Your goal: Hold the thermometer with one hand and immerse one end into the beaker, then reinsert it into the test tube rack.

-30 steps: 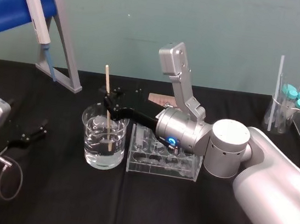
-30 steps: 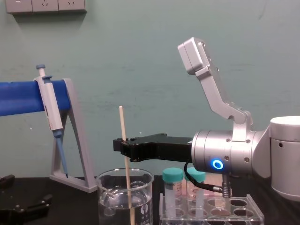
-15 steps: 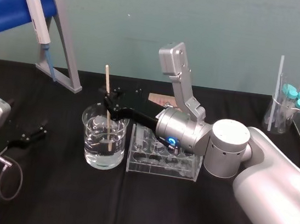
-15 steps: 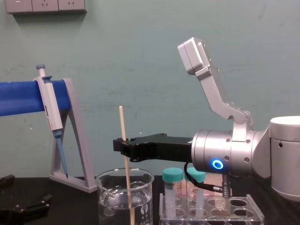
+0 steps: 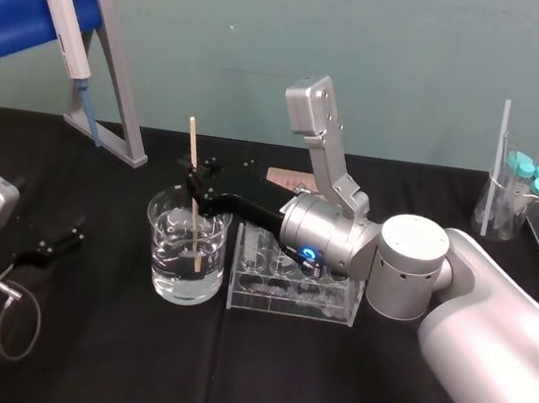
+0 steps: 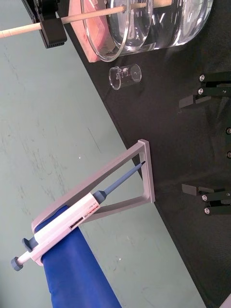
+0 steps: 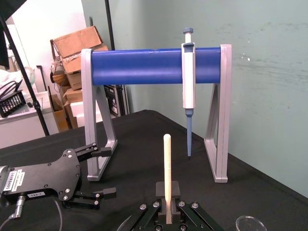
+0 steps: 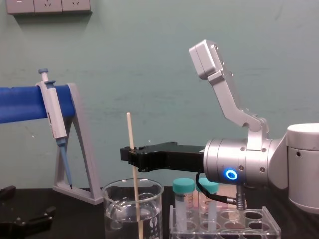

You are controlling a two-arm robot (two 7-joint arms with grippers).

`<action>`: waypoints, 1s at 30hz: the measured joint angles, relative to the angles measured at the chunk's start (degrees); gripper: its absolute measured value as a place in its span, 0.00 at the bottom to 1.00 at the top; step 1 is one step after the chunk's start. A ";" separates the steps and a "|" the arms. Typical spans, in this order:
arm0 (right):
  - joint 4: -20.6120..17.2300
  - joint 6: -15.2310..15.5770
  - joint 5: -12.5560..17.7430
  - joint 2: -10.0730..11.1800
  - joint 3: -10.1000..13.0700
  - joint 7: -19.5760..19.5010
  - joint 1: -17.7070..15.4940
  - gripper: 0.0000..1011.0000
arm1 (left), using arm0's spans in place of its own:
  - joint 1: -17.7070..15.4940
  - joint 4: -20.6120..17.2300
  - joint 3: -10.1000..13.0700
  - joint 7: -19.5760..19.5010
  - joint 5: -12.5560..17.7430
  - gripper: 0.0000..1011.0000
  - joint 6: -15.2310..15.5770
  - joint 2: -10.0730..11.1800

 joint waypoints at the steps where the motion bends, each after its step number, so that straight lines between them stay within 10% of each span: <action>1: 0.00 0.00 0.00 0.00 0.00 0.00 0.00 0.05 | 0.00 0.00 0.00 0.00 0.00 0.99 0.00 0.00; 30: -3.73 0.63 -0.12 0.36 1.34 0.09 -0.39 0.05 | 0.00 0.00 0.00 0.00 0.00 0.99 0.00 0.00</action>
